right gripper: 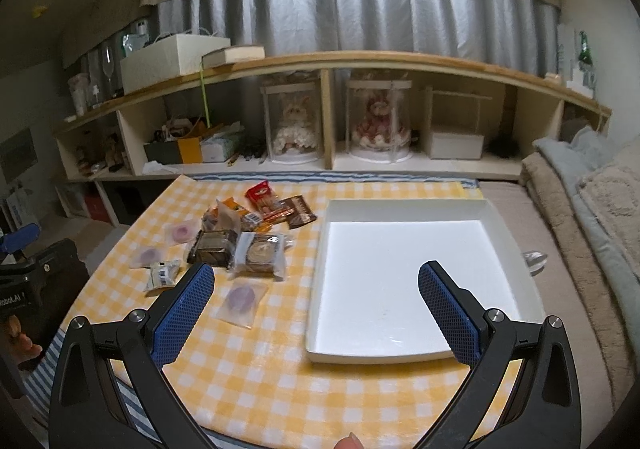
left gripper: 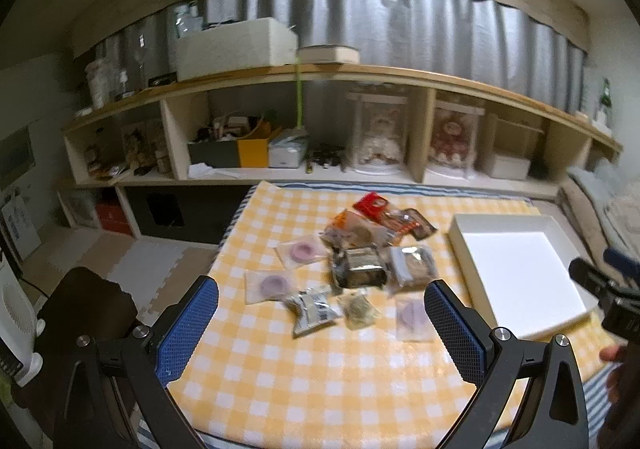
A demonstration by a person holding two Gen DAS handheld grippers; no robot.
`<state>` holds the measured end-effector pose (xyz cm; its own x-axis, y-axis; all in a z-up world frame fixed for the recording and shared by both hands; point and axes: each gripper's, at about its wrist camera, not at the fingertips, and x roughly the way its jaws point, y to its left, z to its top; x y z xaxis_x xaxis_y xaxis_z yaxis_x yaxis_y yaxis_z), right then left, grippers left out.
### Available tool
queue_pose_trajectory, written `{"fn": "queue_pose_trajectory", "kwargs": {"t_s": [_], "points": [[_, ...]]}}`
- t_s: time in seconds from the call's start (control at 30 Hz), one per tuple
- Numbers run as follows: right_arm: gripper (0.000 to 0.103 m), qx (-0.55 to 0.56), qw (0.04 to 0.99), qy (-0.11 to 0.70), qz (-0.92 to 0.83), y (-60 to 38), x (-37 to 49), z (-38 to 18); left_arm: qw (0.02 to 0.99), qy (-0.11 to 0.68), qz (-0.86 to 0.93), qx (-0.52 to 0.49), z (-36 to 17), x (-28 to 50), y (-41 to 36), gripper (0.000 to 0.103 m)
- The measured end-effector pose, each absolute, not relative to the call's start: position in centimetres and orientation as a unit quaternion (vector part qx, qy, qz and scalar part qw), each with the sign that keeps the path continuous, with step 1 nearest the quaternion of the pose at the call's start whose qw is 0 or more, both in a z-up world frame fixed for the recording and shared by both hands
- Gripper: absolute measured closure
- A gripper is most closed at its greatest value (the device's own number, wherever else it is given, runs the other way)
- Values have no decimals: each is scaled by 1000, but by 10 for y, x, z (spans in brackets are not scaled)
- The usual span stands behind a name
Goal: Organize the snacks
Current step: 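Reach the left gripper to the silver printed packet while the right grasps a purple-cookie packet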
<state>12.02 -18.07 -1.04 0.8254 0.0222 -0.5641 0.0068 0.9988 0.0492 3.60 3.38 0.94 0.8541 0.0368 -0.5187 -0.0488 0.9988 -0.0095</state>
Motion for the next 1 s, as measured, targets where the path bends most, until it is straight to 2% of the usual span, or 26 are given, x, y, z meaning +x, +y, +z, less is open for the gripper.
{"fn": "queue_pose_trajectory", "kwargs": {"t_s": [0.27,0.53,0.77,0.8,0.87,1.0], "points": [[0,63,938,340,24,-162,169,-32,955,292,39,-32,3,91,49,0],[0,107,910,398,40,-140,218,-77,922,376,46,-76,-30,167,60,0],[0,132,884,445,49,-119,237,-119,903,417,44,-94,-55,226,67,0],[2,141,879,452,52,-115,239,-126,900,422,44,-101,-60,234,69,0],[11,153,870,466,55,-110,242,-138,893,434,48,-113,-71,246,75,0],[20,155,862,481,43,-101,247,-160,877,456,52,-143,-93,267,86,0]]}}
